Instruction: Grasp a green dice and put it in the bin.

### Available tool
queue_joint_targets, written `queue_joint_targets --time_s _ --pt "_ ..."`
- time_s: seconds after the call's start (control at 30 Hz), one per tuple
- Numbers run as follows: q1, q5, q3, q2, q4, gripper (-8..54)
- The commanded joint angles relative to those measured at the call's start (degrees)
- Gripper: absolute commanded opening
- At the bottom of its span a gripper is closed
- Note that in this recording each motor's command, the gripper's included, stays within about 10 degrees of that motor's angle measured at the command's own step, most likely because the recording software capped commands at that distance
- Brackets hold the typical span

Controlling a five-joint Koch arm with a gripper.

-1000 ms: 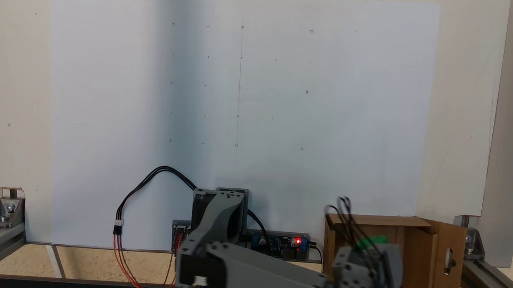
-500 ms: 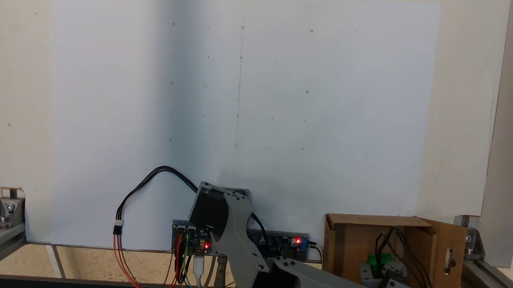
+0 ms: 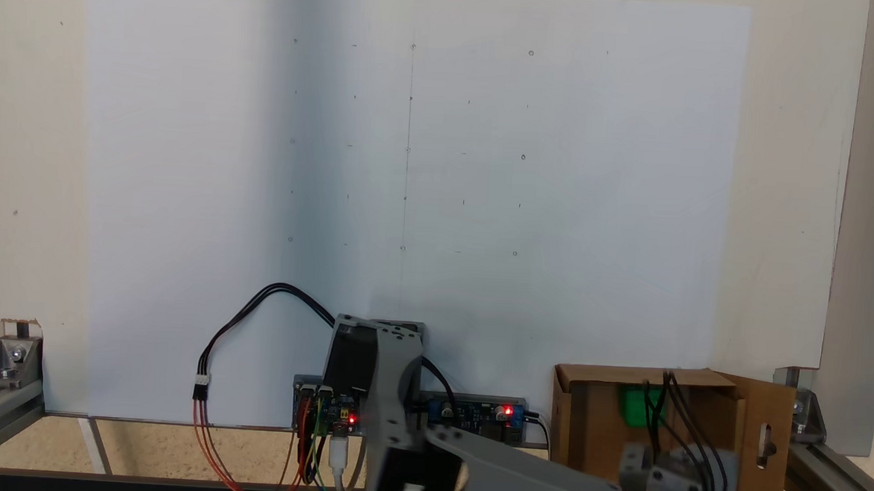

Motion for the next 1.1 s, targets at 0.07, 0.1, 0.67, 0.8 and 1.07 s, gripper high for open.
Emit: queue_joint_targets --time_s 0.07,0.1,0.67,0.8,1.07 --pt "-14.5 13.7 -3.9 8.4 -0.2 45.1" --pt "-18.6 14.4 -3.9 9.6 -0.3 45.5" --pt "-84.8 21.3 15.3 32.3 -7.1 45.3" --pt "-90.8 21.2 33.3 41.9 -18.7 45.3" --pt "-91.7 21.0 58.8 53.3 -39.9 45.8"
